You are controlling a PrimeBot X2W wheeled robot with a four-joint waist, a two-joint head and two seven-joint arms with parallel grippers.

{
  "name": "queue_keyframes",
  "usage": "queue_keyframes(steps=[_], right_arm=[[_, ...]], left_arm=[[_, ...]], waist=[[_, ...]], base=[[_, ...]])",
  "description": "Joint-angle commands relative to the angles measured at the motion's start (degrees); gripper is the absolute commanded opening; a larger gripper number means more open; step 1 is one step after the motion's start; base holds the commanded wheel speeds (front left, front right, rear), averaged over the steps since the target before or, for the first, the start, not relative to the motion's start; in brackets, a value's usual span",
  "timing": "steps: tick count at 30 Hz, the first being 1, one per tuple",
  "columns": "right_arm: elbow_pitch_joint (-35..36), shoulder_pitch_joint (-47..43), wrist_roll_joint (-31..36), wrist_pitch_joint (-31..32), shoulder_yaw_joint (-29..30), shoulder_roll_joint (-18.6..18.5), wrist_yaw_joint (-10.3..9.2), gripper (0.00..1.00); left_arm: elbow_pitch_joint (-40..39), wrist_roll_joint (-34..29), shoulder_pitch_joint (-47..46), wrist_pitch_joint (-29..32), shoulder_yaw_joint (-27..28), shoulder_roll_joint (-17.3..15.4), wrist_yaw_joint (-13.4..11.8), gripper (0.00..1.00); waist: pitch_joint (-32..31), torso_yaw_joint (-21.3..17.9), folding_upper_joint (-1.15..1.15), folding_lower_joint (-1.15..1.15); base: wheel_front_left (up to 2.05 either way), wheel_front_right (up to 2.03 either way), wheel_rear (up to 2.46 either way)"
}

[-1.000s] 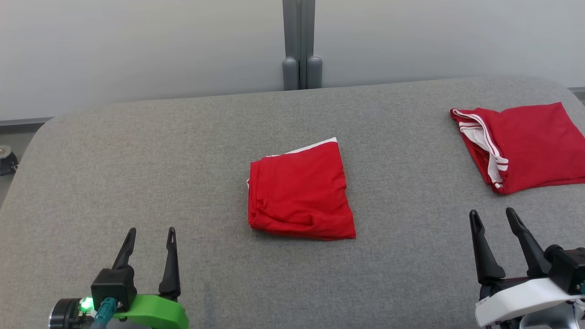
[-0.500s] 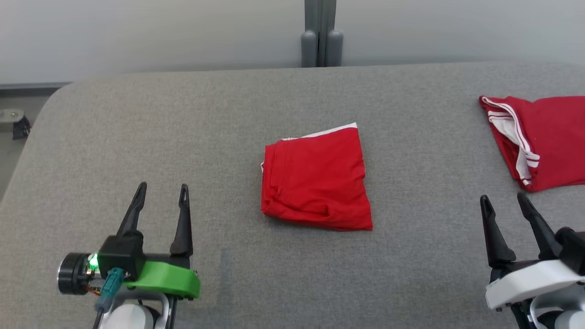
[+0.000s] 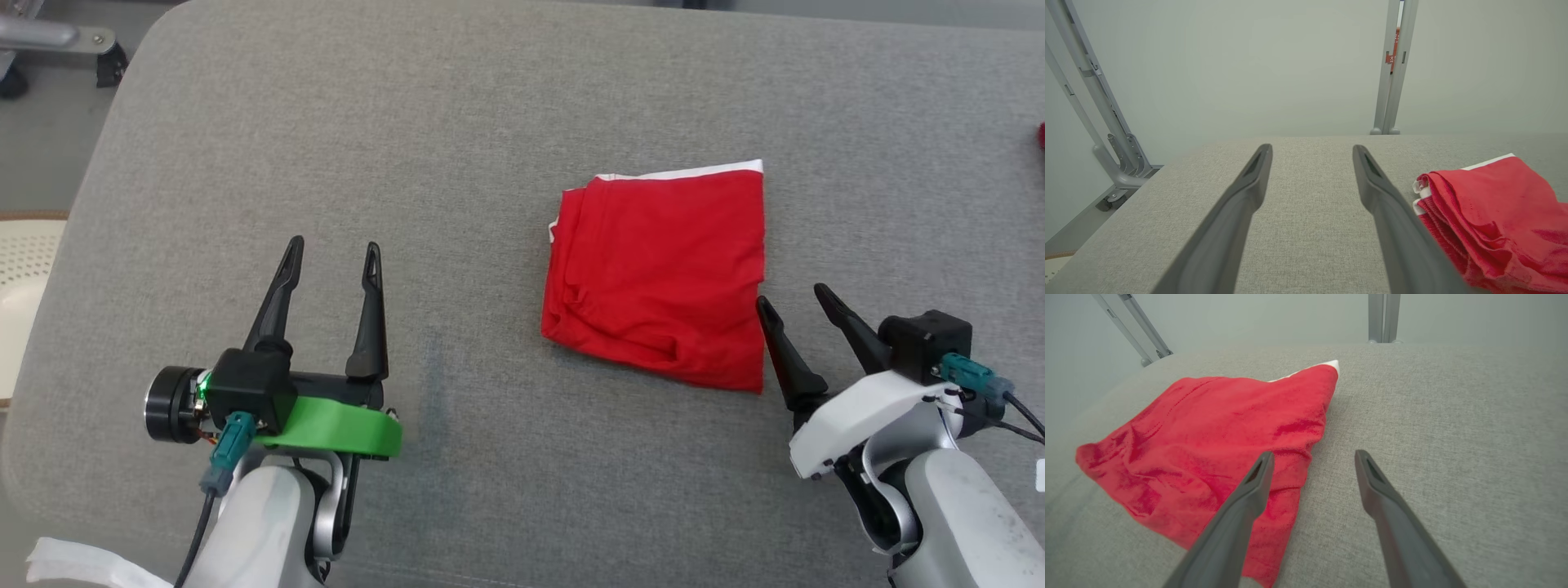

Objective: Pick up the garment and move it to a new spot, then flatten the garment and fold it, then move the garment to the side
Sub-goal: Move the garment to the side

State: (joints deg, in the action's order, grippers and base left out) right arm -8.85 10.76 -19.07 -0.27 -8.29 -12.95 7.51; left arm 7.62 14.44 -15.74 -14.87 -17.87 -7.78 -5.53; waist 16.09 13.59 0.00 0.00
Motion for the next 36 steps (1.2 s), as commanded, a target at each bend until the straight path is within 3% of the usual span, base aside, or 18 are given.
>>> queue_keyframes(steps=[1,8,9,10,11,19,28,36], right_arm=[[-1.8,1.7,-0.8,-0.2,-0.8,-0.5,-0.06,1.00],[-10.3,6.6,-3.8,0.4,-4.2,-1.3,-0.06,1.00],[-10.9,6.8,-4.0,0.4,-4.4,-1.3,-0.06,0.79],[-11.6,6.9,-4.3,0.3,-4.5,-1.4,-0.06,0.33],[-12.0,6.9,-4.7,0.6,-4.8,-1.5,-0.06,0.00],[-10.2,5.3,-5.9,-1.1,-4.6,-2.7,-0.09,0.00],[-4.9,0.9,-5.4,-1.4,-1.3,-7.3,-0.09,0.00],[-4.9,2.0,-7.1,-1.2,0.7,-10.4,-0.09,0.00]], left_arm=[[-0.1,-0.5,-1.2,-0.3,0.2,0.4,0.3,1.00],[-1.0,-1.8,-1.6,-0.3,1.1,1.6,1.5,1.00],[-0.9,-1.9,-1.5,-0.4,1.2,1.7,1.6,1.00],[-0.8,-2.1,-1.4,-0.3,1.3,1.8,1.8,1.00],[-0.8,-2.3,-1.4,-0.3,1.4,1.9,2.0,1.00],[-1.4,-3.4,0.2,-0.3,2.7,2.0,2.8,1.00],[-4.2,-5.2,1.2,-0.3,4.2,0.5,3.3,1.00],[-5.7,-6.6,-0.6,-0.2,3.6,-0.2,4.4,1.00]], waist=[[3.4,3.8,0.00,0.00],[3.5,4.6,0.00,0.00],[3.5,4.6,0.00,0.00],[3.4,4.6,0.00,0.00],[3.3,4.5,0.00,0.00],[2.0,1.7,0.00,0.00],[2.9,-10.1,0.00,0.00],[4.8,-19.4,0.00,0.00]], base=[[0.00,0.00,0.00],[0.00,0.00,0.00],[0.00,0.00,0.00],[0.00,0.00,0.00],[0.00,0.00,0.00],[0.00,0.00,0.00],[0.00,0.00,0.00],[0.00,0.00,0.00]])
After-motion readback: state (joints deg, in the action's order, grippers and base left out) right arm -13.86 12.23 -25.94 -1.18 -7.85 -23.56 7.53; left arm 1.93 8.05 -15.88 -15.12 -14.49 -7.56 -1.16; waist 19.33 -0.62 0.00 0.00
